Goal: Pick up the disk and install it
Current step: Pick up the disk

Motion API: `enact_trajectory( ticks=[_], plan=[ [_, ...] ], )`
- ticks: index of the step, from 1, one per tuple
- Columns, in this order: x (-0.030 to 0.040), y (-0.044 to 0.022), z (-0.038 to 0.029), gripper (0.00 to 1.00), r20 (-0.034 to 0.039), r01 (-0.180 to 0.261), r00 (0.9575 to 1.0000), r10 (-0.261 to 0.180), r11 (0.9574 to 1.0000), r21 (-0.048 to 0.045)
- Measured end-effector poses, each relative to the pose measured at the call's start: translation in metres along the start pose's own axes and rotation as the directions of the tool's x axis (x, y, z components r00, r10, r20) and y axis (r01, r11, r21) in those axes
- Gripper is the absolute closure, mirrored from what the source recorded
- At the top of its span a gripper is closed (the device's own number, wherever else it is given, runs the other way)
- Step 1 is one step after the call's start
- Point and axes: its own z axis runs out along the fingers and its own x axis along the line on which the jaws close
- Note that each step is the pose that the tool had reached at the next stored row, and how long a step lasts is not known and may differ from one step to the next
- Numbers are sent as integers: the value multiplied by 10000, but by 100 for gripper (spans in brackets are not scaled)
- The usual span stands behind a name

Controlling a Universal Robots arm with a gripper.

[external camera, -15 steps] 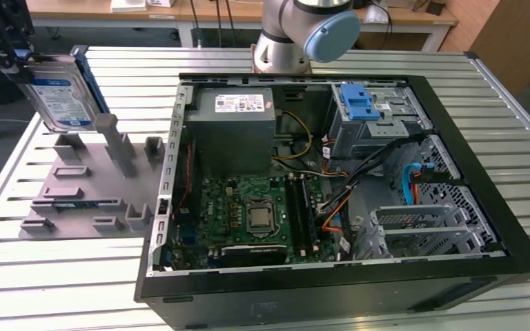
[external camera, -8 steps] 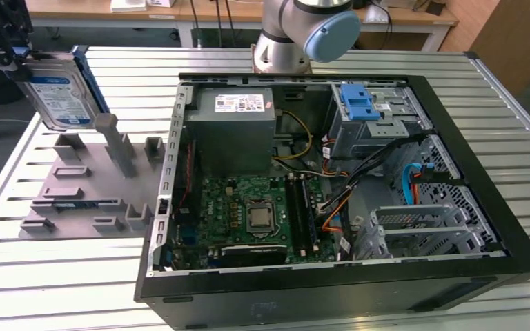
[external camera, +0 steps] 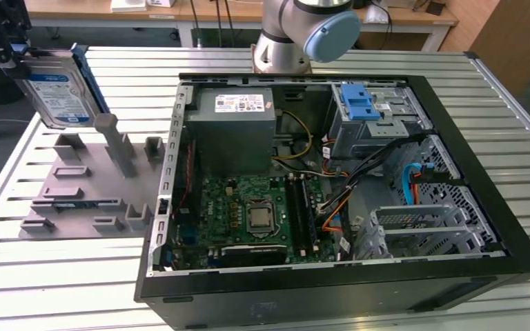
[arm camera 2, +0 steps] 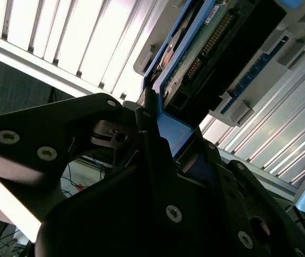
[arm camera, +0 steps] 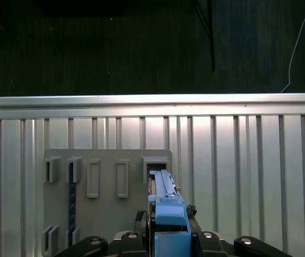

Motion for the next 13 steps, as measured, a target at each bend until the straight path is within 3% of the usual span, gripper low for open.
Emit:
enact_trajectory(
  ticks=[13],
  plan=[
    [-3, 2, -76, 64, 0, 0, 10000, 0, 10000, 1]
  ],
)
